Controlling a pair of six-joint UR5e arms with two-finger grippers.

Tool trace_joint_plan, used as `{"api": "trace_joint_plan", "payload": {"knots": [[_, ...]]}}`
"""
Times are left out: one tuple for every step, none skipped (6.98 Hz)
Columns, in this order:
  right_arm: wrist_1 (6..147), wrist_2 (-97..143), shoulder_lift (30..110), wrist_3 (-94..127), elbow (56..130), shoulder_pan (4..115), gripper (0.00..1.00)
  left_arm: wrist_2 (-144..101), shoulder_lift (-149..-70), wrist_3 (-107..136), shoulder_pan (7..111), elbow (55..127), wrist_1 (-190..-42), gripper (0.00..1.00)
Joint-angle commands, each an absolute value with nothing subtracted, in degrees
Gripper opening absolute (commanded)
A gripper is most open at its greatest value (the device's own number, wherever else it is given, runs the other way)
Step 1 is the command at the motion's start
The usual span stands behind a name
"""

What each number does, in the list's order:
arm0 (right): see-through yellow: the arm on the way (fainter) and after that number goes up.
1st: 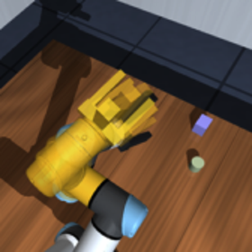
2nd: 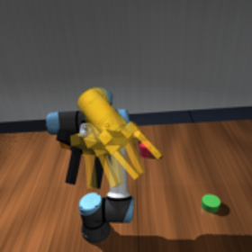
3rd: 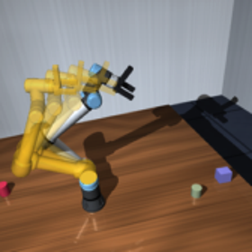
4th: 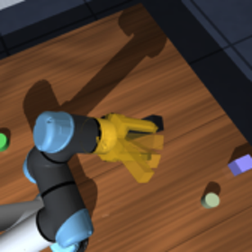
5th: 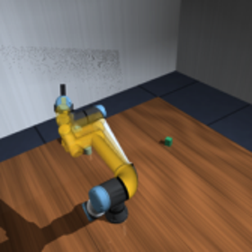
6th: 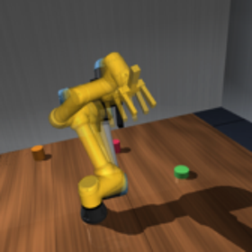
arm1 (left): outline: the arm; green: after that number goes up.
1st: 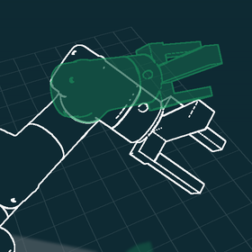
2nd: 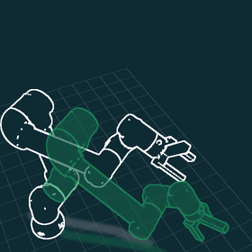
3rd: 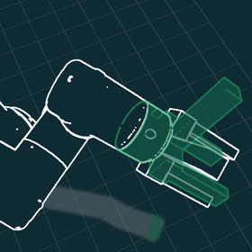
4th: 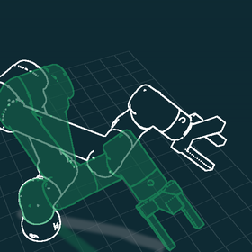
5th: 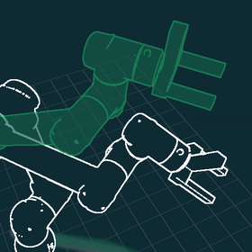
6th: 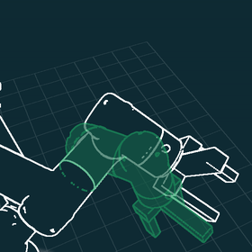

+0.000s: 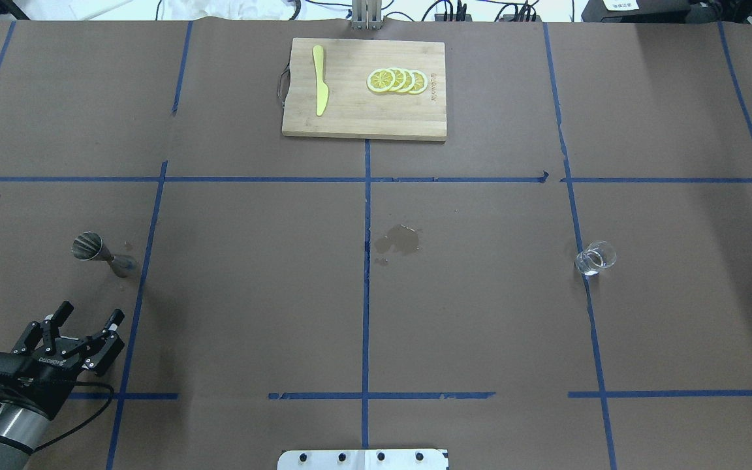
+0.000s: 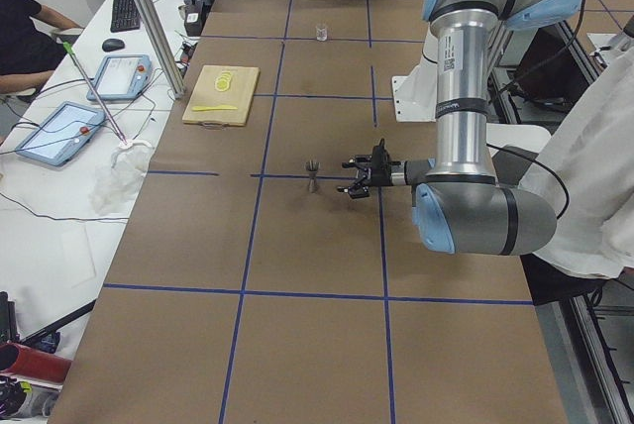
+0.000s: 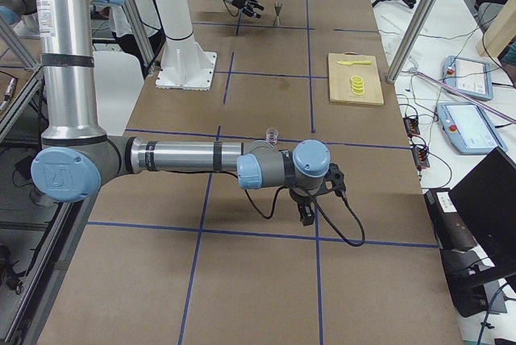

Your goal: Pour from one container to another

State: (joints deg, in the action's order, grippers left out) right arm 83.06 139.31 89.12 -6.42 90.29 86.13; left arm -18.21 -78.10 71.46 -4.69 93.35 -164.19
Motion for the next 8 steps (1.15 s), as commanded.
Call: {"api": "trace_joint_plan", "payload": {"knots": [[83.1, 139.4, 89.1, -6.4, 90.3, 86.1, 1.0, -17.8, -78.8, 69.0, -3.6, 93.1, -164.2, 0.99], [83.1, 139.4, 89.1, -6.4, 90.3, 86.1, 1.0, -17.8, -80.0, 68.1, -1.4, 93.0, -163.8, 1.0], [83.1, 139.4, 89.1, -6.4, 90.4, 86.1, 1.0, -18.4, -82.3, 67.1, 1.0, 92.5, -163.6, 1.0], [83.1, 139.3, 89.0, -6.4, 90.3, 86.1, 1.0, -19.7, -82.9, 65.6, 3.1, 91.9, -163.4, 1.0], [83.1, 139.4, 89.0, -6.4, 90.4, 86.1, 1.0, -20.6, -83.1, 65.6, 4.3, 90.6, -163.3, 1.0], [83.1, 139.3, 89.0, -6.4, 90.4, 86.1, 1.0, -21.3, -84.1, 65.6, 4.6, 89.7, -163.2, 1.0], [83.1, 139.3, 88.9, -6.4, 90.4, 86.1, 1.0, -22.3, -84.8, 65.6, 5.6, 88.7, -163.2, 1.0], [83.1, 139.3, 88.9, -6.4, 90.4, 86.1, 1.0, -23.1, -87.7, 65.6, 6.9, 85.8, -163.2, 1.0]]}}
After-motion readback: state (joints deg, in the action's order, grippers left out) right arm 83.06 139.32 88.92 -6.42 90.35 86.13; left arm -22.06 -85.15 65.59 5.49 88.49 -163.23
